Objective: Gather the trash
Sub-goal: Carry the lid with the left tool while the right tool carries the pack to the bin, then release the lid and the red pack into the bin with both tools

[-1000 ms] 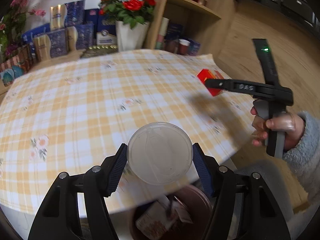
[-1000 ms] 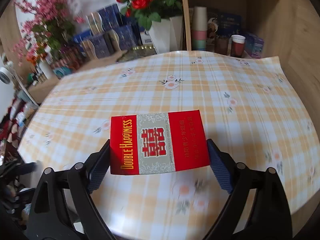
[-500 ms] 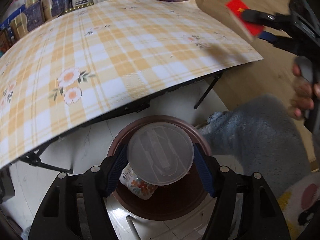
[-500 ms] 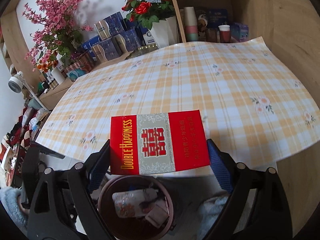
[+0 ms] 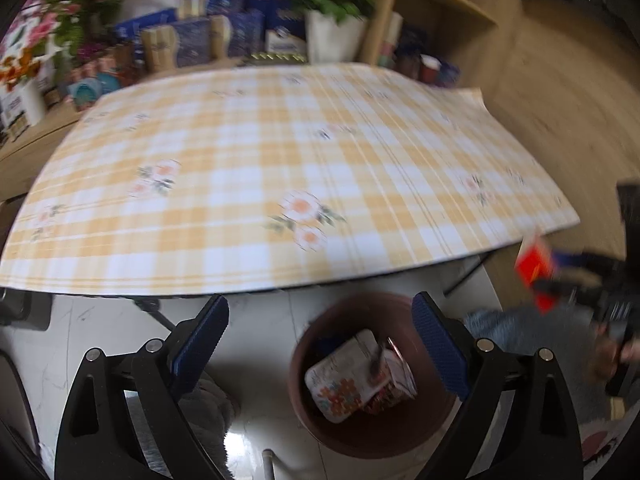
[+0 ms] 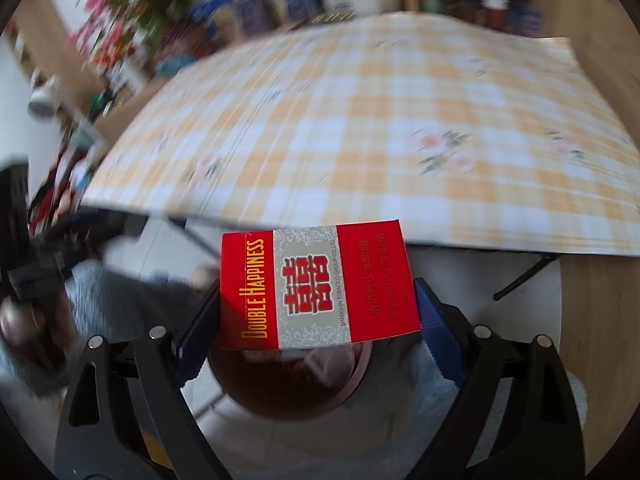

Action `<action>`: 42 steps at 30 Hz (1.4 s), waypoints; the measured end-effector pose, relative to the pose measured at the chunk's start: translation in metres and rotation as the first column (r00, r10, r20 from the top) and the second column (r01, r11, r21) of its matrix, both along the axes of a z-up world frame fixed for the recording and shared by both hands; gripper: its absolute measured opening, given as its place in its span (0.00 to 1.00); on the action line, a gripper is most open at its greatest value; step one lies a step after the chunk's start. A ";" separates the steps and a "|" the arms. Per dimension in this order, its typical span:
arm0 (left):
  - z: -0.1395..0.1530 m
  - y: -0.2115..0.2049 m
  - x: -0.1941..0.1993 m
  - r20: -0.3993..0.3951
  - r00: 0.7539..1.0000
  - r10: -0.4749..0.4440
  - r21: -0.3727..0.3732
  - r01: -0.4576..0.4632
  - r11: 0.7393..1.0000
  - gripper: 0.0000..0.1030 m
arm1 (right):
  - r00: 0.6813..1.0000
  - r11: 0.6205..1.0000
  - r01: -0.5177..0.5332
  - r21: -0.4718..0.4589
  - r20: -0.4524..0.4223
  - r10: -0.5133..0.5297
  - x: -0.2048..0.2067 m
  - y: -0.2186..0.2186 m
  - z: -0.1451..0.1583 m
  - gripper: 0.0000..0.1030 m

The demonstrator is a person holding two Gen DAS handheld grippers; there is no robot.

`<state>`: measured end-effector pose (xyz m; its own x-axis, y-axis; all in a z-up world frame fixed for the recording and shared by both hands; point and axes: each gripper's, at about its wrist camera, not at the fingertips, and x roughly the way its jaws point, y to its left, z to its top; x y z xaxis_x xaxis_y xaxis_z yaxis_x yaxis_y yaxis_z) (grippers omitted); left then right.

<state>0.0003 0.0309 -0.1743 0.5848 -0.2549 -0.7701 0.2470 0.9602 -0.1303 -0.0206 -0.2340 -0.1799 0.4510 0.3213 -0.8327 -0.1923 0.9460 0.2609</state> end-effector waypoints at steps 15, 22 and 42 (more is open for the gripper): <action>0.012 0.023 -0.010 0.037 0.995 0.094 0.012 -0.095 0.995 0.89 | 0.983 0.989 -0.146 -0.015 -0.111 0.144 0.008 0.053 -0.027 0.87; 0.022 0.017 -0.005 0.069 0.990 0.124 0.045 -0.127 0.991 0.92 | 0.987 0.991 -0.135 0.005 -0.087 0.135 0.015 0.059 -0.017 0.93; 0.178 -0.041 -0.017 0.472 0.879 0.065 0.064 -0.108 0.992 0.94 | 0.857 0.978 0.162 -0.131 0.510 -0.074 0.004 -0.005 0.187 0.94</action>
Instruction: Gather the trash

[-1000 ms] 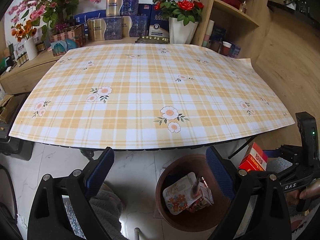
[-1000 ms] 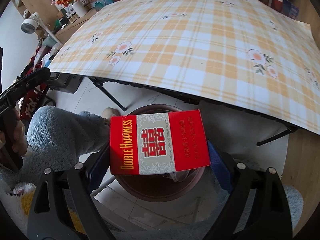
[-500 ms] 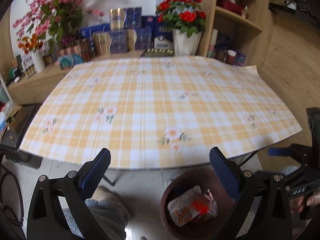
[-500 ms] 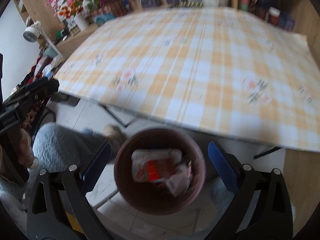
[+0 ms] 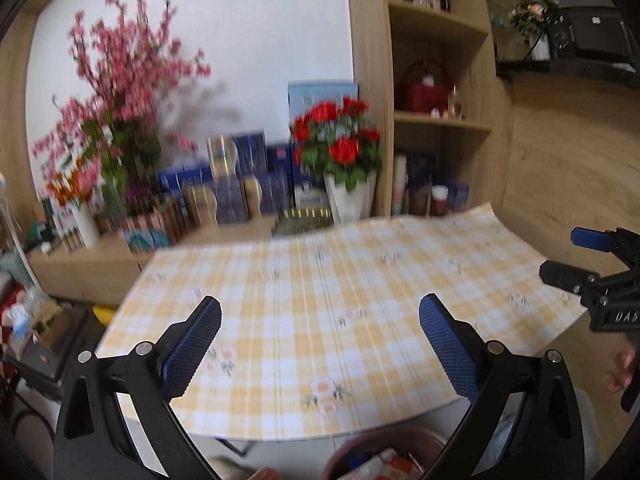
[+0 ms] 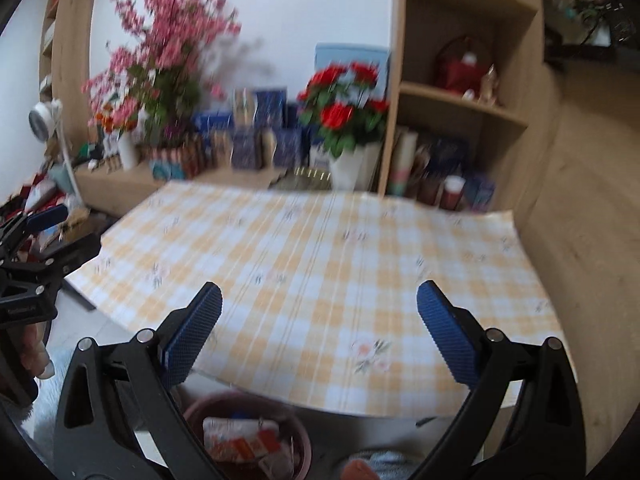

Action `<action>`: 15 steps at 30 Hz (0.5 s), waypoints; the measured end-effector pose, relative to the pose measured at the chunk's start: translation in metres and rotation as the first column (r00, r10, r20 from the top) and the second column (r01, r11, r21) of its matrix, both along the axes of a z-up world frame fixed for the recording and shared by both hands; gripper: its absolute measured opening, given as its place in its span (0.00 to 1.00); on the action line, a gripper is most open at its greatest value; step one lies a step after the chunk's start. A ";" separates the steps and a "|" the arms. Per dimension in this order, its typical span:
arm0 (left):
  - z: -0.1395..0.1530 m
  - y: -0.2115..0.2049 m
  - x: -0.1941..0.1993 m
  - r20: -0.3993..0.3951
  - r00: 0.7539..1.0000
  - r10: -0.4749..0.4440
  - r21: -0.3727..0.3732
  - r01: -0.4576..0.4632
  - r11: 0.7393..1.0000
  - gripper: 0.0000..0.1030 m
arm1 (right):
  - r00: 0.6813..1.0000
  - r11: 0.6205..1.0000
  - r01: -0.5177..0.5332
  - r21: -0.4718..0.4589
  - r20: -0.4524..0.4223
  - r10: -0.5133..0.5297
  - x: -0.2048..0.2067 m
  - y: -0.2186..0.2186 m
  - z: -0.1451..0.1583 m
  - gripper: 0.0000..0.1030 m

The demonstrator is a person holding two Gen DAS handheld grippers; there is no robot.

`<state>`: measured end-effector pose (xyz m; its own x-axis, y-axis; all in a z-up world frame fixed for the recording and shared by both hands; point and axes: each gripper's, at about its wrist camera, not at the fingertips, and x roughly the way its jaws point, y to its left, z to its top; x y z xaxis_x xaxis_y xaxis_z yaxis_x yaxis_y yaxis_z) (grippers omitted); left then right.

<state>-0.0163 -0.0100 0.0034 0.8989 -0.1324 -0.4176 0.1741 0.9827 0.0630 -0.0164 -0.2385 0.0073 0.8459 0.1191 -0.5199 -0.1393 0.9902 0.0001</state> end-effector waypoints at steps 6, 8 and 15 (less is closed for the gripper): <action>0.038 0.005 -0.016 0.066 0.997 0.031 -0.004 -0.030 1.000 0.94 | 0.994 0.998 0.044 0.041 0.094 -0.048 -0.017 -0.017 0.040 0.94; 0.046 0.006 -0.022 0.084 0.995 0.048 0.007 -0.049 0.999 0.94 | 0.992 0.997 0.054 0.059 0.108 -0.060 -0.024 -0.019 0.047 0.94; 0.060 0.007 -0.038 0.084 0.996 0.042 0.009 -0.043 0.999 0.94 | 0.993 0.994 0.058 0.098 0.098 -0.067 -0.039 -0.021 0.049 0.94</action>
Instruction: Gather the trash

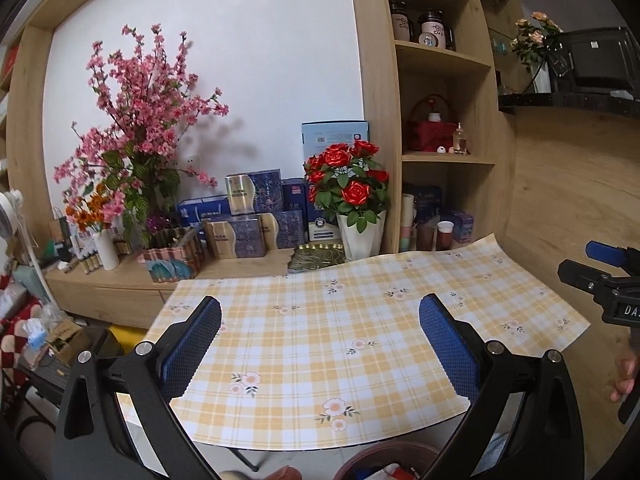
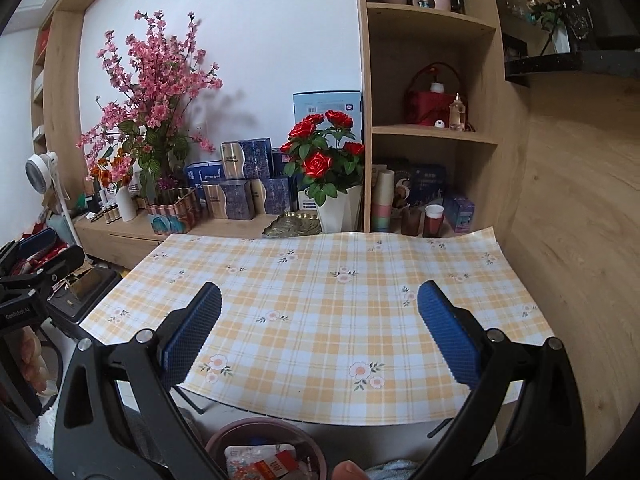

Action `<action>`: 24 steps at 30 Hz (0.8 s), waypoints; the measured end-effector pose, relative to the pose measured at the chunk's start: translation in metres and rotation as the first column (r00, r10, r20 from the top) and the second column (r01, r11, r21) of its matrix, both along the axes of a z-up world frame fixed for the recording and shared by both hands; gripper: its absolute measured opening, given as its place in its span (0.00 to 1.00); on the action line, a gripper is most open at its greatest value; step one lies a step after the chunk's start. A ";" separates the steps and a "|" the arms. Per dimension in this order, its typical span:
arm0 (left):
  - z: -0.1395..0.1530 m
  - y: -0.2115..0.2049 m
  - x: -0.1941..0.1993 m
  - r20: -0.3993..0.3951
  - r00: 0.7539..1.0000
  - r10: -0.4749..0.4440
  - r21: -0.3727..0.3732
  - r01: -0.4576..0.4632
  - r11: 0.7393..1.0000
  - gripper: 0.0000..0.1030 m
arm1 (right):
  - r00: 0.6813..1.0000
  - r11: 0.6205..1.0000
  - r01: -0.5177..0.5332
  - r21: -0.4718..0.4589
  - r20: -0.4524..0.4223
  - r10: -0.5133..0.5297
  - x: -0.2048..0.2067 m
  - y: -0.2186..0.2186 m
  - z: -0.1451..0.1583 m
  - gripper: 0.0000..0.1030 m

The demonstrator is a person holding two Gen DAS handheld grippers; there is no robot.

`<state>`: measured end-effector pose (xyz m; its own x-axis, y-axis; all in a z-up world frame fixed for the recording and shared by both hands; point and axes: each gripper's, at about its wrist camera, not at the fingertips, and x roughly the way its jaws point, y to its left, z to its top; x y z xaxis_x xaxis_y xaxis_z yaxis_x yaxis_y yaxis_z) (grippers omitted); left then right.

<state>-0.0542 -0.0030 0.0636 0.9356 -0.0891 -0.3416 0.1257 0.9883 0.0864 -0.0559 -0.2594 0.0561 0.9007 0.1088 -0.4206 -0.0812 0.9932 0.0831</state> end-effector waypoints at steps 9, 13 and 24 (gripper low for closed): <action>0.004 0.000 -0.009 0.019 0.999 0.037 0.022 -0.037 0.999 0.94 | 1.000 1.000 -0.008 0.013 -0.014 0.008 -0.006 0.002 -0.002 0.94; 0.003 0.001 -0.009 0.016 0.999 0.044 0.030 -0.045 0.999 0.94 | 1.000 1.000 -0.012 0.015 -0.015 0.012 -0.008 0.004 -0.003 0.94; 0.002 0.005 -0.010 0.014 0.998 0.059 0.039 -0.060 0.997 0.94 | 0.999 0.999 -0.031 0.020 -0.022 0.031 -0.007 0.010 -0.006 0.94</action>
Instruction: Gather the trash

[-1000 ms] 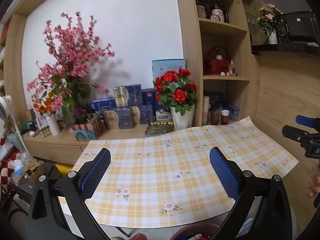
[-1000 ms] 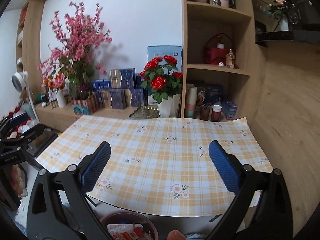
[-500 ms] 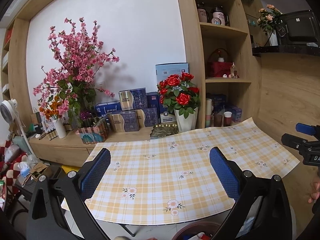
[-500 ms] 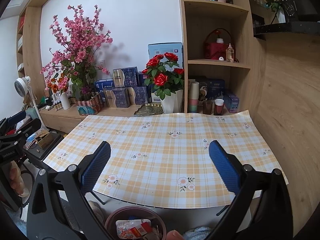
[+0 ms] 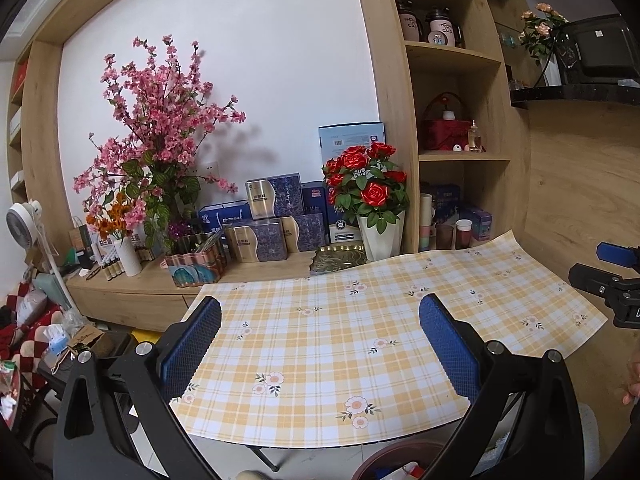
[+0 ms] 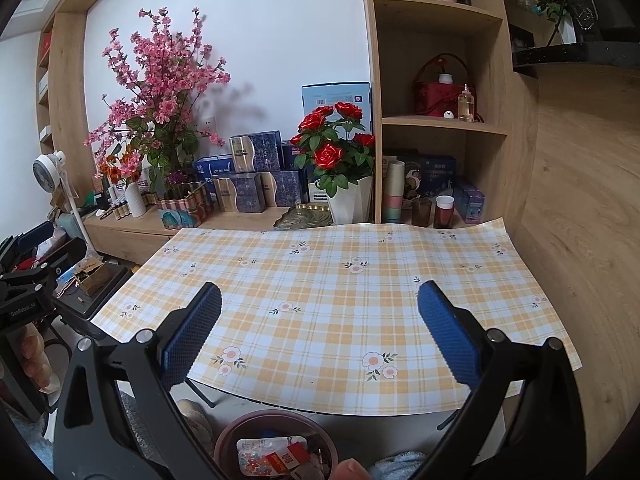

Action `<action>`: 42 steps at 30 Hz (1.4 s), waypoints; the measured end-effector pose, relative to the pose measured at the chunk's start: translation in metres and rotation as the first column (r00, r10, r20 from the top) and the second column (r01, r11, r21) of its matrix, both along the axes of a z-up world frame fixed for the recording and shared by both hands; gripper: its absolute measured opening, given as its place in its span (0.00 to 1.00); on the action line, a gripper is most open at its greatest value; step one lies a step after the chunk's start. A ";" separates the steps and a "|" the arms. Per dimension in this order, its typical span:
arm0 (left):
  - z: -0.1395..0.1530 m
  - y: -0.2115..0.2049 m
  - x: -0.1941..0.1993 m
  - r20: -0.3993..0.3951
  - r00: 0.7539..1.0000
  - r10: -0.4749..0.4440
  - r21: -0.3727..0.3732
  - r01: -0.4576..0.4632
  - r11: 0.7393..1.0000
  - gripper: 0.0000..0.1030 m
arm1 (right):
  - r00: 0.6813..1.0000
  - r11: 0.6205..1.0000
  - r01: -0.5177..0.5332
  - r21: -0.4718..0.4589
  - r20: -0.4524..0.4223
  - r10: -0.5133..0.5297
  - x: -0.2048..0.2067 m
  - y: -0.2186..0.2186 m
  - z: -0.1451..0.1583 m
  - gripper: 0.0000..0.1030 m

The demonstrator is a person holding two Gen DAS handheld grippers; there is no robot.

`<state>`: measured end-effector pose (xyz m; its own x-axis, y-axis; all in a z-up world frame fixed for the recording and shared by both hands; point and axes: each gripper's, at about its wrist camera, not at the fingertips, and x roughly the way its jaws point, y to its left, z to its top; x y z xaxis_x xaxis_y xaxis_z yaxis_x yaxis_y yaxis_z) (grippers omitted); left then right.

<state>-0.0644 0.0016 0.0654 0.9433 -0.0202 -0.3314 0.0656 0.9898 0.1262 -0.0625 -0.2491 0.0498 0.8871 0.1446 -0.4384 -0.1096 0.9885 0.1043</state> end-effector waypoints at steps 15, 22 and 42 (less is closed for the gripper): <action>-0.003 0.001 0.000 -0.008 1.000 0.000 0.004 0.000 1.000 0.94 | 1.000 1.000 -0.001 0.003 -0.001 0.001 0.000 0.000 0.001 0.94; -0.004 0.003 0.000 -0.009 1.000 0.002 0.004 -0.002 1.000 0.94 | 1.000 1.000 0.002 0.005 -0.009 -0.002 0.001 -0.001 -0.002 0.94; -0.010 0.001 -0.001 -0.025 1.000 0.006 0.025 -0.005 1.000 0.94 | 1.000 1.000 -0.001 0.015 -0.031 0.002 0.002 0.001 -0.010 0.94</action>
<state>-0.0653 0.0022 0.0553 0.9347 -0.0066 -0.3554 0.0637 0.9868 0.1492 -0.0604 -0.2479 0.0402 0.8726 0.1526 -0.4640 -0.1075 0.9867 0.1223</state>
